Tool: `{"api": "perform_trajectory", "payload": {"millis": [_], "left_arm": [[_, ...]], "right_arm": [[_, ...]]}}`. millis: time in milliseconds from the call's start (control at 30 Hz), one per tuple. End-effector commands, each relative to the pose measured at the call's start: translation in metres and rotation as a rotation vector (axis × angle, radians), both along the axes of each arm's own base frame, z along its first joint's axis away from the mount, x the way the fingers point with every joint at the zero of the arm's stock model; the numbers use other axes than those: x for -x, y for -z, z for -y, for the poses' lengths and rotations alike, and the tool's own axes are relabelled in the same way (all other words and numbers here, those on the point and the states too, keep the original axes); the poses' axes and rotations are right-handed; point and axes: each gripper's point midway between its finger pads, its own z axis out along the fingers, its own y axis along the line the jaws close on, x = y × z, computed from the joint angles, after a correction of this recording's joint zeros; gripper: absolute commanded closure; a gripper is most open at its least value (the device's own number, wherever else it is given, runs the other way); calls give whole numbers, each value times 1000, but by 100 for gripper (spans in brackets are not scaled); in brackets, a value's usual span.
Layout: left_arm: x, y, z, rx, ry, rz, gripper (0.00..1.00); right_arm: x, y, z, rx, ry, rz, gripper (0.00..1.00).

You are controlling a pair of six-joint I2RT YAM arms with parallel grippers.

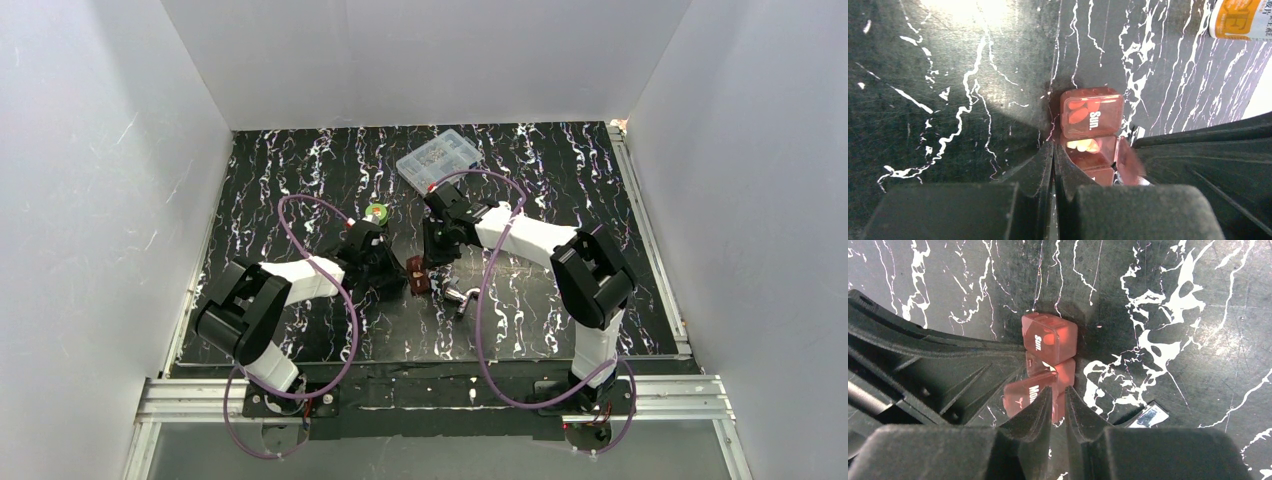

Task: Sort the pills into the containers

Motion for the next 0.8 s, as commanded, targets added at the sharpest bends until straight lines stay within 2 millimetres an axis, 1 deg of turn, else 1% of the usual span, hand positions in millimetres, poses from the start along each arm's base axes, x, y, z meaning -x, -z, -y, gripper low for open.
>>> {"api": "perform_trajectory", "payload": {"millis": [0,200,433,667,767], "left_arm": [[-6,-23,11,26,39,50,100],[-5,-27,16,31,57,56,100],[-5,-28,18,32,63,55,100],[-4,-27,17,29,63,55,100],[-3,-26,17,27,64,52,100]], "right_arm": [[-7,-7,-14,-37,-11,10,77],[-4,0,-14,-33,-14,-8,75],[-2,7,-15,-33,-13,-24,74],[2,20,-14,7,-13,-49,75],[4,25,-13,27,-11,-56,77]]}}
